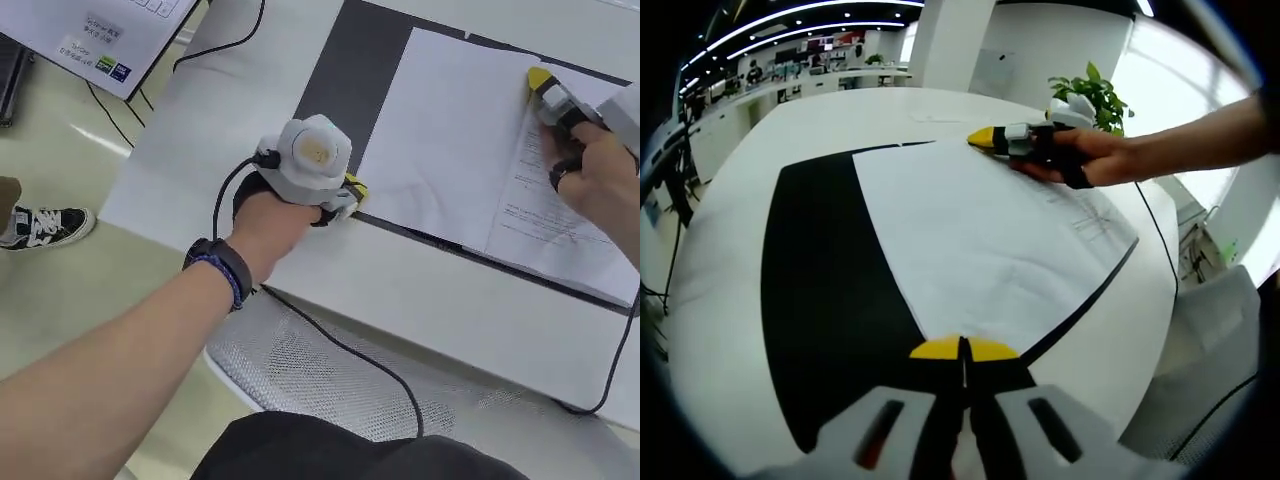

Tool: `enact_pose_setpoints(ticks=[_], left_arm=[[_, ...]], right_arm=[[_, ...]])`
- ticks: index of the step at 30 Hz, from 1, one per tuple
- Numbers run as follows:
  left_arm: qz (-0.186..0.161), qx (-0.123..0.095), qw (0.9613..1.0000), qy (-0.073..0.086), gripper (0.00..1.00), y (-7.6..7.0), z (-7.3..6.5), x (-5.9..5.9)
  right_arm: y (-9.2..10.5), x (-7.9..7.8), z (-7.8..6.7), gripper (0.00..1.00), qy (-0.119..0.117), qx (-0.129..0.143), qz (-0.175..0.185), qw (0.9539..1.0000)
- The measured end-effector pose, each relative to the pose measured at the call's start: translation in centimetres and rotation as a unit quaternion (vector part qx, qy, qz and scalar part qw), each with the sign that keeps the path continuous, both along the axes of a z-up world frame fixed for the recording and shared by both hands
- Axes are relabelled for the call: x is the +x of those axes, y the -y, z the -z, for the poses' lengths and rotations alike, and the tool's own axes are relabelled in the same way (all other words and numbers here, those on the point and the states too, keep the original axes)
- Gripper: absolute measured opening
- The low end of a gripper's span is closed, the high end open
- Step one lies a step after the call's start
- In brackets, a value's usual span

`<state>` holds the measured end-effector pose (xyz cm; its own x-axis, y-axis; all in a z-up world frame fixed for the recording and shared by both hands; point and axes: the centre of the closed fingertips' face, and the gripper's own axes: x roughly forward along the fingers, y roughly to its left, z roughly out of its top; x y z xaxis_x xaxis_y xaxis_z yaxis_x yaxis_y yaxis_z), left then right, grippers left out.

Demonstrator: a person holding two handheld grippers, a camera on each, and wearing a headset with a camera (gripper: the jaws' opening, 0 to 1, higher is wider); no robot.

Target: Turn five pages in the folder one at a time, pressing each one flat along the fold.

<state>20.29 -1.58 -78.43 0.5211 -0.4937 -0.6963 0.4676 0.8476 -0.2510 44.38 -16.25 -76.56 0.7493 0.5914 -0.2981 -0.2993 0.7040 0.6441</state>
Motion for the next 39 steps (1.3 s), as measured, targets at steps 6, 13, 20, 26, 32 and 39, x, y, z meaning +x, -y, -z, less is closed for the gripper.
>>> enact_pose_setpoints(ticks=[6, 13, 20, 26, 32, 39], left_arm=[[0.001, 0.000, 1.0000, 0.000, 0.00, 0.0, 0.0, 0.0], [0.009, 0.003, 1.0000, -0.002, 0.00, 0.1, -0.1, 0.0], [0.011, 0.003, 0.9999, -0.001, 0.00, -0.1, 0.2, 0.1], [0.012, 0.004, 0.9999, 0.000, 0.00, -0.2, 0.4, 0.2], [0.014, 0.006, 0.9999, 0.001, 0.00, -0.3, 0.6, 0.2], [0.012, 0.004, 0.9999, 0.001, 0.00, -0.3, 0.7, 0.2]], right_arm=[[0.2, 2.0, 0.2, 0.00, -0.005, 0.006, 0.024, 0.9997], [0.3, 2.4, 0.3, 0.00, -0.008, 0.018, 0.026, 0.9995], [-0.2, 0.8, 0.5, 0.00, -0.003, 0.006, -0.008, 0.9999], [-1.0, -1.7, 0.2, 0.00, -0.010, 0.009, -0.034, 0.9993], [-1.0, -2.8, 0.6, 0.00, -0.012, 0.010, -0.052, 0.9985], [-1.7, -5.6, -0.3, 0.00, -0.011, 0.017, -0.061, 0.9979]])
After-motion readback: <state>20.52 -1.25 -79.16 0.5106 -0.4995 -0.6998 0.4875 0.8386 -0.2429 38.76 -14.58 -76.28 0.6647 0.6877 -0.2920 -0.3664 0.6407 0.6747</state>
